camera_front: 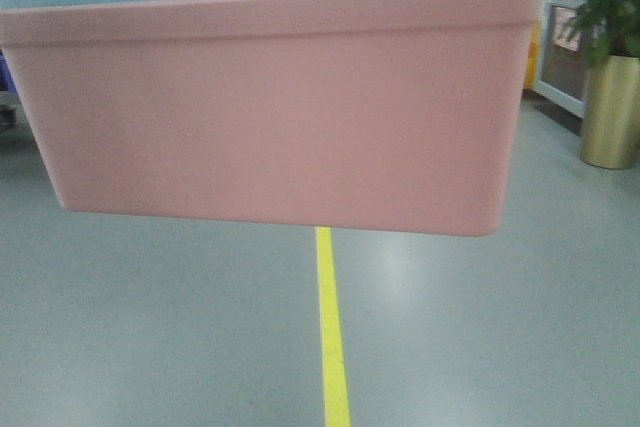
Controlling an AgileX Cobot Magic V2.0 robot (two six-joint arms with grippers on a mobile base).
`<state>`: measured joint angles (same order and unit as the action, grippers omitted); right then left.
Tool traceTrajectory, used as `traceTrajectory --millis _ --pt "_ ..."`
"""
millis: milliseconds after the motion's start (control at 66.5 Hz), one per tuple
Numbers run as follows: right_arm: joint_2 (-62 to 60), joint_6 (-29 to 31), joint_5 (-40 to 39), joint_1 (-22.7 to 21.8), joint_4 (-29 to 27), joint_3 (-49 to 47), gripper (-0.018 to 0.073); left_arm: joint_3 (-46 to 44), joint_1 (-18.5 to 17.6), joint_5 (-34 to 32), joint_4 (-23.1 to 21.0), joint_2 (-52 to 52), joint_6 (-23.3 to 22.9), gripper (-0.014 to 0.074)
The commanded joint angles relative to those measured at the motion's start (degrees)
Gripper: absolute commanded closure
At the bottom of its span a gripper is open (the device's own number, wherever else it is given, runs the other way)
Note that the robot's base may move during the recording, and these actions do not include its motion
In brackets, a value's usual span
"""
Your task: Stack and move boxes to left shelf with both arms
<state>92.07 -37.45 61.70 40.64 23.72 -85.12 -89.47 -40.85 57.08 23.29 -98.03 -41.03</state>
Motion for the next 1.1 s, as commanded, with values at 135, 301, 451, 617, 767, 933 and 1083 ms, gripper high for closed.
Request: traceTrajectory --millis 135,301,451,617,767,933,1083 --pt "-2.35 -1.24 -11.59 1.15 -1.68 -2.25 0.0503 -2.56 -2.73 -9.35 -3.65 2.58 -0.51 0.0599" --pt "-2.35 -1.24 -11.59 1.15 -1.68 -2.25 0.0503 -2.56 -2.73 -9.35 -3.65 2.58 -0.51 0.0599" --pt "-2.35 -1.24 -11.52 1.15 -1.67 -2.25 0.0503 -2.56 -2.73 -9.35 -3.75 2.58 -0.51 0.0599" --pt "-2.35 -1.24 -11.46 1.15 -1.67 -2.25 0.0503 -2.56 -2.73 -9.35 -3.75 2.58 -0.51 0.0599" --pt "-2.35 -1.24 -11.46 1.15 -1.67 -2.25 0.0503 -2.56 -2.73 -9.35 -3.75 2.58 -0.51 0.0599" --pt "-2.35 -1.24 -11.46 1.15 -1.67 -2.25 0.0503 -2.56 -2.73 -9.35 -3.75 2.58 -0.51 0.0599" --pt "-2.35 -1.24 -11.40 1.15 -1.67 -2.25 0.0503 -2.56 -2.73 -9.35 -3.86 2.58 -0.51 0.0599"
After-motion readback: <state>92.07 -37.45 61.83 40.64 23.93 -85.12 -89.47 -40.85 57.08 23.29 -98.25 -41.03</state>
